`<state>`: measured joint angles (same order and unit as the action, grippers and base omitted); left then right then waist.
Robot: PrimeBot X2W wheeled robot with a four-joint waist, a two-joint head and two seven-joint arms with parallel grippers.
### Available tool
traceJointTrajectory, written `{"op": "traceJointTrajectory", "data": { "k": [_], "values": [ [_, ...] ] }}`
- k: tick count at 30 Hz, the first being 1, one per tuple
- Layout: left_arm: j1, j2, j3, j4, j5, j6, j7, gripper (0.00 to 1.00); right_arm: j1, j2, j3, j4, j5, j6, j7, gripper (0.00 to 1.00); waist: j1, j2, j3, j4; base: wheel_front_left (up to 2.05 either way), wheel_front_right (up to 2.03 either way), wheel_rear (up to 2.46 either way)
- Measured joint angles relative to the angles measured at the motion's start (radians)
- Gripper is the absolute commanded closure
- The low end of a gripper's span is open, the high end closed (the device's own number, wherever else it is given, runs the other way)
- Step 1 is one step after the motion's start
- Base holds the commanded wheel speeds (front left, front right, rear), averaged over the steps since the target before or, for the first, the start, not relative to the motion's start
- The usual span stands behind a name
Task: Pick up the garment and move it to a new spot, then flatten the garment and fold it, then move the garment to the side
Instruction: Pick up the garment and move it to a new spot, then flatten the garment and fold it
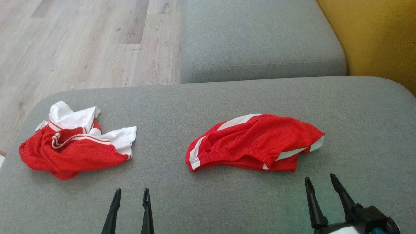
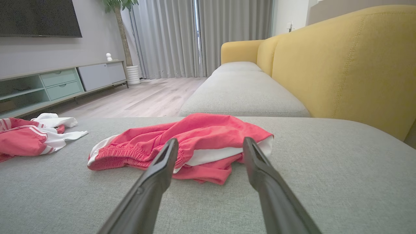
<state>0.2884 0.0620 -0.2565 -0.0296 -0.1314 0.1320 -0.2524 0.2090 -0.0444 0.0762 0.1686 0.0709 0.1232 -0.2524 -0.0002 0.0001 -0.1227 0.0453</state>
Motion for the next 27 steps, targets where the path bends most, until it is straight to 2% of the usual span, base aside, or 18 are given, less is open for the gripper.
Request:
{"op": "traceJointTrajectory", "data": {
  "k": [27],
  "values": [
    [0.003, 0.0, -0.013, 0.034, 0.008, 0.002, 0.0, 0.0, 0.008, 0.0, -0.023, 0.0, 0.025, 0.0, 0.0, 0.0, 0.0003, 0.0, -0.009, 0.012, 0.0, 0.0, 0.0]
  ]
}}
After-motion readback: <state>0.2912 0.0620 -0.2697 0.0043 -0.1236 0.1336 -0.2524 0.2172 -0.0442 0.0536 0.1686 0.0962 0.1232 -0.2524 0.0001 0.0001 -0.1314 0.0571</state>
